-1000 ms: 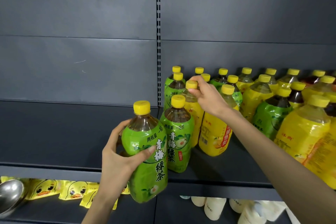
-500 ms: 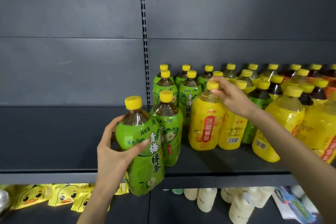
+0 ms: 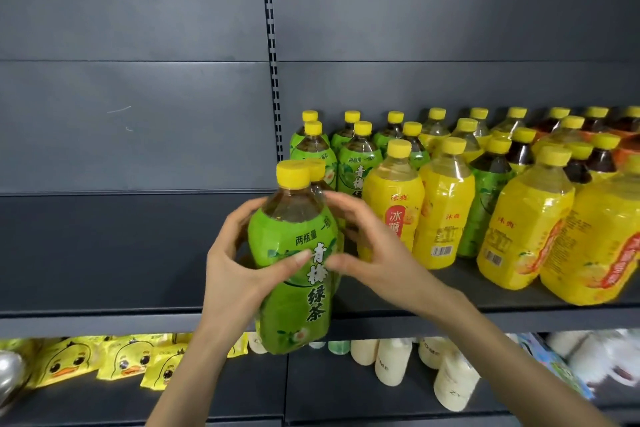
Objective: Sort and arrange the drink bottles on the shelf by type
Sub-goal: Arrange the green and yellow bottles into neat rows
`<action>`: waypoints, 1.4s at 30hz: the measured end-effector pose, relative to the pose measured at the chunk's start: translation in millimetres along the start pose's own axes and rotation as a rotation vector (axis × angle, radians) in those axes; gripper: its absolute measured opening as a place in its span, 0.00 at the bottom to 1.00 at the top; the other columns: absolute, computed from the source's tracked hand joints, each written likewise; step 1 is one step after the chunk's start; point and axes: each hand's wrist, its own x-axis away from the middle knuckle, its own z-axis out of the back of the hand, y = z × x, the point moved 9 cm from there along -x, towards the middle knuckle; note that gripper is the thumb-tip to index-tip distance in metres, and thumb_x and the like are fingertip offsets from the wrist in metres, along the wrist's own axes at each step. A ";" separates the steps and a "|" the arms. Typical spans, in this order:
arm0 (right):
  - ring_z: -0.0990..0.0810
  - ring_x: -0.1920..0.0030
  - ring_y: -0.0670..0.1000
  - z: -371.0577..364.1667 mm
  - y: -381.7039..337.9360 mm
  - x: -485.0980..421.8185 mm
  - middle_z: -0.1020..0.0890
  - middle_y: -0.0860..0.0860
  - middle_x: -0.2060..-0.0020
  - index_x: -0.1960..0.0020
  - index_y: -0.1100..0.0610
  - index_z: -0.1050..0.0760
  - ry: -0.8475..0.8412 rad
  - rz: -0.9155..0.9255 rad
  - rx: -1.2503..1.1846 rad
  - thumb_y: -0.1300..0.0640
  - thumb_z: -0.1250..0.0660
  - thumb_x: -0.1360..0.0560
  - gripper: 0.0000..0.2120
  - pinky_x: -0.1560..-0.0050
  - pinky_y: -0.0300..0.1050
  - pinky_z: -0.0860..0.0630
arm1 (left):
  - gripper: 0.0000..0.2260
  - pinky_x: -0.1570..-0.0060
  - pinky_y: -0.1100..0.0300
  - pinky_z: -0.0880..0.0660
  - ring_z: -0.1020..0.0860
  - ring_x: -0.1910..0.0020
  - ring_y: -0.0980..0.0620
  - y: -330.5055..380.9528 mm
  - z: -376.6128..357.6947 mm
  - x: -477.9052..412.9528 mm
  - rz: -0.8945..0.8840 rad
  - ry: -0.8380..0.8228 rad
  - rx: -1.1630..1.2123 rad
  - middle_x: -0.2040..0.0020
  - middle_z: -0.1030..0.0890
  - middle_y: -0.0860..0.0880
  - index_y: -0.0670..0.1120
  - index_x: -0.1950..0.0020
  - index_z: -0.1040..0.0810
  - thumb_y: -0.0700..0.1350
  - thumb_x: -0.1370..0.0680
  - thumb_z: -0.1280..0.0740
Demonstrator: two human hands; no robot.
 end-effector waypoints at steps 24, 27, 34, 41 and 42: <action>0.28 0.40 0.33 70.8 54.2 52.0 0.28 0.28 0.45 0.33 0.42 0.38 0.469 -0.077 -0.159 0.58 0.21 0.42 0.43 0.47 0.31 0.25 | 0.40 0.34 0.56 0.39 0.43 0.28 0.61 -12.1 -34.3 -39.9 -0.169 -0.074 -0.427 0.31 0.38 0.63 0.61 0.27 0.45 0.67 0.34 0.31; 0.31 0.40 0.29 69.9 63.8 49.4 0.31 0.24 0.45 0.32 0.45 0.39 0.484 -0.090 -0.135 0.58 0.22 0.42 0.44 0.46 0.28 0.28 | 0.46 0.32 0.45 0.35 0.42 0.28 0.58 -48.9 -49.8 -38.1 -0.054 -0.241 -0.487 0.27 0.45 0.62 0.66 0.26 0.55 0.68 0.37 0.30; 0.32 0.35 0.35 52.8 75.1 37.6 0.32 0.30 0.38 0.32 0.35 0.42 0.390 -0.107 -0.122 0.52 0.21 0.39 0.44 0.39 0.36 0.28 | 0.47 0.44 0.39 0.26 0.31 0.33 0.51 -65.8 -56.8 -57.3 -0.024 -0.142 -0.585 0.26 0.43 0.57 0.66 0.27 0.55 0.68 0.39 0.32; 0.38 0.37 0.28 54.1 79.1 37.9 0.41 0.35 0.36 0.38 0.20 0.50 0.397 -0.148 0.023 0.42 0.25 0.38 0.43 0.44 0.22 0.34 | 0.47 0.51 0.40 0.24 0.34 0.31 0.42 -87.2 -67.8 -90.6 0.000 -0.092 -0.699 0.25 0.45 0.48 0.60 0.24 0.58 0.68 0.36 0.36; 0.38 0.37 0.28 53.9 78.9 36.8 0.41 0.34 0.37 0.38 0.20 0.50 0.392 -0.148 0.021 0.43 0.25 0.39 0.43 0.45 0.22 0.34 | 0.47 0.51 0.41 0.24 0.36 0.30 0.42 -88.5 -69.6 -93.5 0.003 -0.093 -0.714 0.24 0.46 0.47 0.59 0.23 0.58 0.67 0.35 0.36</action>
